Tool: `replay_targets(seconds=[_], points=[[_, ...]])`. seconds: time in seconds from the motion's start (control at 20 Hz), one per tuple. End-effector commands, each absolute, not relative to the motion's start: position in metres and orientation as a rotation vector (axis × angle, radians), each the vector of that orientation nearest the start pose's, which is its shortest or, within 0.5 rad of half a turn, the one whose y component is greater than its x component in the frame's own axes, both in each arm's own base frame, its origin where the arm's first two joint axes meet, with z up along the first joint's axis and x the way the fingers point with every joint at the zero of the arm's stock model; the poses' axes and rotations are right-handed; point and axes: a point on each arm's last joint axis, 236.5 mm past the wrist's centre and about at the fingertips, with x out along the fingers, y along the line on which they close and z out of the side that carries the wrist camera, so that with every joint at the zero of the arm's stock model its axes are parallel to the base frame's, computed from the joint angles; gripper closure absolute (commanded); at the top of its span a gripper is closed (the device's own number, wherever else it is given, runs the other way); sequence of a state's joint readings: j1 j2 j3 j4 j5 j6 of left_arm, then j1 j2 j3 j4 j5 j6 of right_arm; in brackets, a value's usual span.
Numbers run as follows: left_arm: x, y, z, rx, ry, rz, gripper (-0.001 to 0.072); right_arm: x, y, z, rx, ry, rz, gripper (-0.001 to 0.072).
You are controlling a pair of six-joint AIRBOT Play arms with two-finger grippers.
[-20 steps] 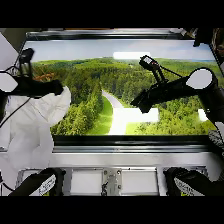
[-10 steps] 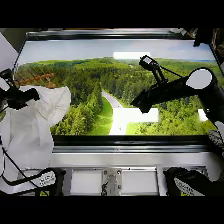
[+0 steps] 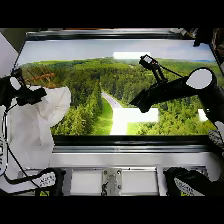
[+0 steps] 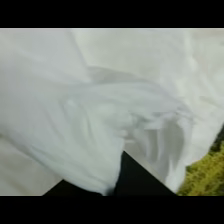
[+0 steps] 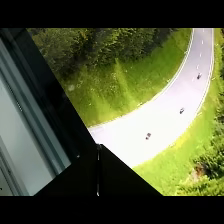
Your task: Fold the clothes and pants, and hang the long-sleeved shirts on hangers.
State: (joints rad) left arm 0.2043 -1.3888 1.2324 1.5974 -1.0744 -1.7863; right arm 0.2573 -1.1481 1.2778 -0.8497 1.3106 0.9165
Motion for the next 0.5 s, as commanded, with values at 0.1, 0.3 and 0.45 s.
replay_targets(seconds=[0.1, 0.3, 0.45], points=[[0.388, -0.015, 0.097, -0.125, 1.05, 0.067, 0.0693, 0.309, 0.245, 0.158, -0.068, 0.87, 1.095, 0.0694], [0.341, -0.127, 0.166, -0.02, 0.883, -0.237, 0.0693, 0.351, 0.204, 0.186, 0.057, 0.787, 0.891, 0.0696], [0.312, -0.208, 0.202, -0.04, 0.753, -0.454, 0.0693, 0.393, 0.138, 0.215, 0.191, 0.678, 0.612, 0.0696]])
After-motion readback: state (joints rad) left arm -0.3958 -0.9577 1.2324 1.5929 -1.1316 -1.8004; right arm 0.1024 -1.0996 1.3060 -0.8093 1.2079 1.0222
